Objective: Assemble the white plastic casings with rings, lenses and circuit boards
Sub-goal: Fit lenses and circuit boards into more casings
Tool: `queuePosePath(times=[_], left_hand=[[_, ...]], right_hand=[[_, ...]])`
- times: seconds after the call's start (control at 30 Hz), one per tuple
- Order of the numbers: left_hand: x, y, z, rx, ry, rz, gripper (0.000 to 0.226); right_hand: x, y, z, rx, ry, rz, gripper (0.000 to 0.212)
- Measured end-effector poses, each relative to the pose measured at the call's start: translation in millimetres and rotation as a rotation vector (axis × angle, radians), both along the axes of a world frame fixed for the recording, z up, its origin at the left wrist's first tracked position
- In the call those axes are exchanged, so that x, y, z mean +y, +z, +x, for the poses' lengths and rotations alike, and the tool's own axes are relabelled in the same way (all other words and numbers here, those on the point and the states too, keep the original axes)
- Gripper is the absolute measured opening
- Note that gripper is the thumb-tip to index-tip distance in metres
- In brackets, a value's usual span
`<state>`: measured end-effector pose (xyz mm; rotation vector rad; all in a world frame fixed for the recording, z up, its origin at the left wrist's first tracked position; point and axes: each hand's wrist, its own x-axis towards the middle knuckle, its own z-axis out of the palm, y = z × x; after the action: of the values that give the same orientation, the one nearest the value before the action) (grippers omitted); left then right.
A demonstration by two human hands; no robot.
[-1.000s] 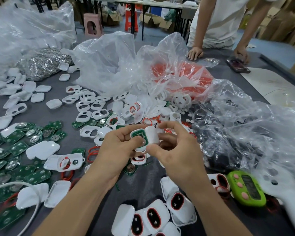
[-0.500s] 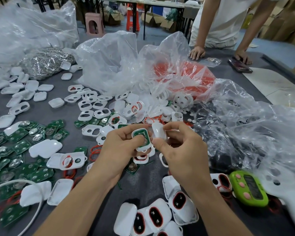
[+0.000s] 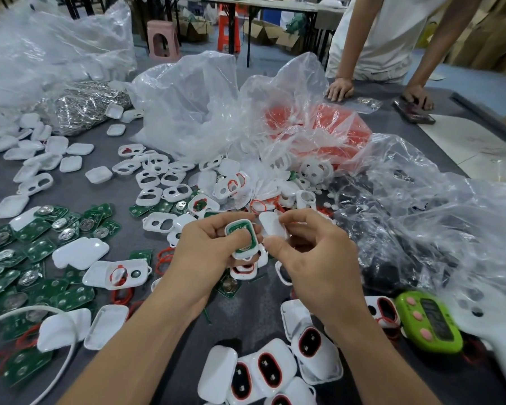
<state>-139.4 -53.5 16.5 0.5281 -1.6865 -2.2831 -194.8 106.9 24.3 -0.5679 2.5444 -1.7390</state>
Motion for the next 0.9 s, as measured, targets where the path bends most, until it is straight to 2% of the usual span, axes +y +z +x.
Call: queuePosePath(times=[0.37,0.9], left_hand=[[0.4,-1.0,0.4,-0.013,0.002,-0.05,0.03],[-1.0,0.7,0.7,-0.001,-0.028,-0.027,0.029]], right_hand=[[0.6,0.7,-2.4,-0.017,-0.006,-0.015,0.03],[0.8,2.5,-1.7,-0.013,-0.002,-0.008,0.031]])
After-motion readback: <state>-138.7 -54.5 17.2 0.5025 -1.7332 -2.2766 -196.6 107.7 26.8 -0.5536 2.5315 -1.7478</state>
